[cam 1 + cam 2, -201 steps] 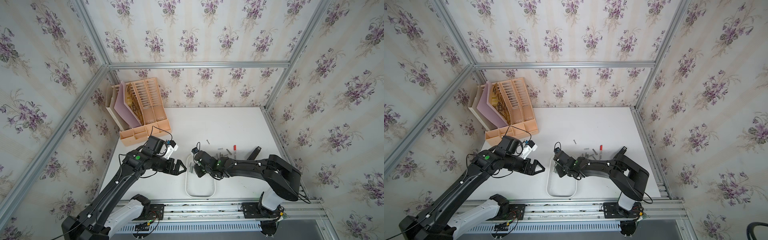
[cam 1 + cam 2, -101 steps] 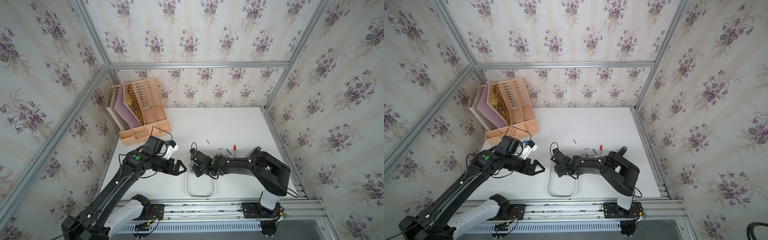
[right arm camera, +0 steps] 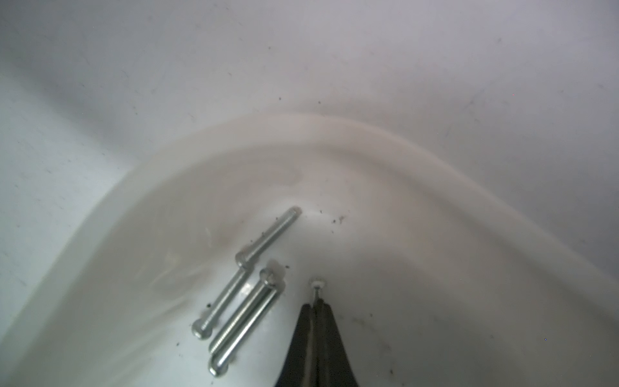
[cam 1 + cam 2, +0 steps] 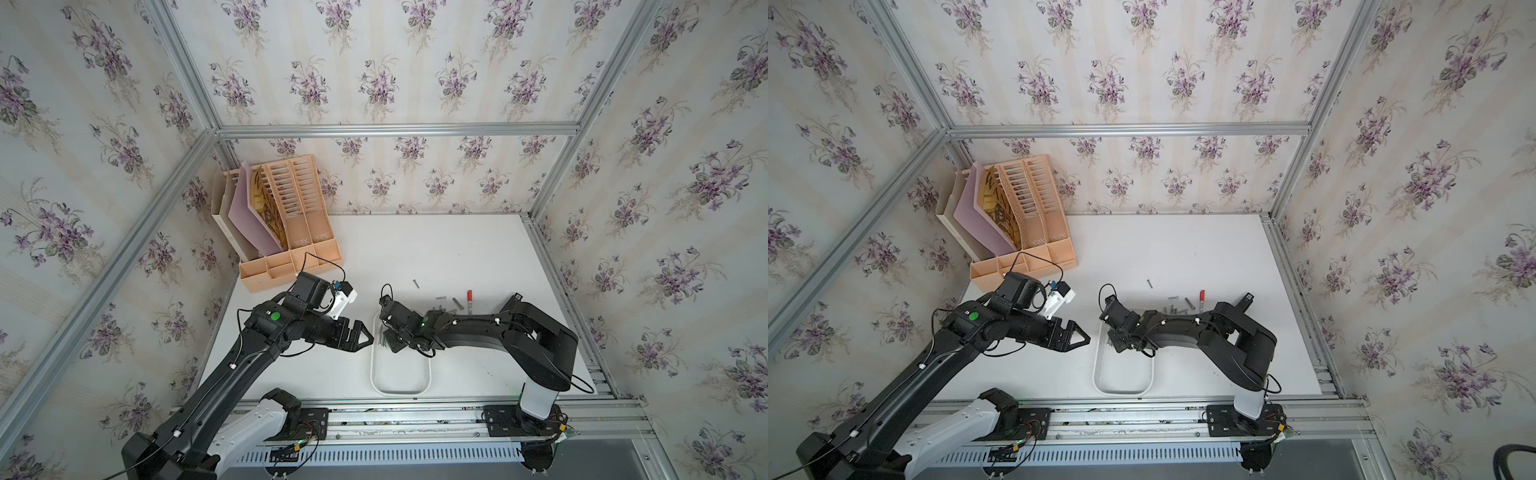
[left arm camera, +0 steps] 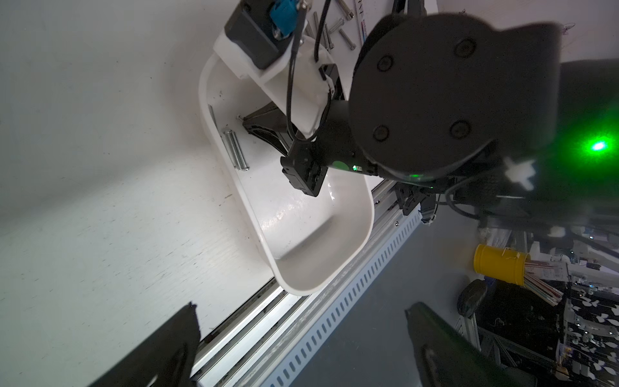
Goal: Take out the screws from the storage box
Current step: Pick up the screw from the storage box, then place the screw at the center of the board.
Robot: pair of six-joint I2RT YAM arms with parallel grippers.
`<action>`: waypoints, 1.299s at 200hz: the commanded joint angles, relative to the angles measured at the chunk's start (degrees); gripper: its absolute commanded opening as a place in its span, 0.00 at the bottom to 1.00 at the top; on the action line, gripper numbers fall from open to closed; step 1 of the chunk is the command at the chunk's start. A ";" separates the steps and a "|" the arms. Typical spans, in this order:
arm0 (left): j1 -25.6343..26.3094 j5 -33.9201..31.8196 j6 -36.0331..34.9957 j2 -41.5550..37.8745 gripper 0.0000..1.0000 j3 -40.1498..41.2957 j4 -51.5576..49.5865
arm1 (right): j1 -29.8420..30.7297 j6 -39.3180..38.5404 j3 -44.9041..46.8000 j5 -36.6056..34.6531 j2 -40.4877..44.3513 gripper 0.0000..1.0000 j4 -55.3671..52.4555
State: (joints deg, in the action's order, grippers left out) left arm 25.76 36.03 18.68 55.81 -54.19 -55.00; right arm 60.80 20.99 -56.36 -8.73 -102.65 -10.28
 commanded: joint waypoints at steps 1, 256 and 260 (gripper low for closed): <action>0.00 0.09 -0.04 0.09 1.00 -0.13 -0.19 | 0.03 0.21 1.48 -1.51 3.12 0.00 -0.29; 0.12 -0.10 -0.04 0.00 0.99 -0.21 -0.15 | -25.96 12.31 17.82 -0.70 24.74 0.00 1.32; 0.16 -0.08 0.00 -0.02 0.99 -0.25 -0.18 | -26.14 12.32 17.71 -0.33 24.11 0.00 1.33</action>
State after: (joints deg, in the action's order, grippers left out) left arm 25.89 36.03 18.68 55.99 -54.19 -55.02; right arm 35.90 32.10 -37.91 -13.08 -75.81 -7.97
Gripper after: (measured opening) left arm 0.994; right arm 0.058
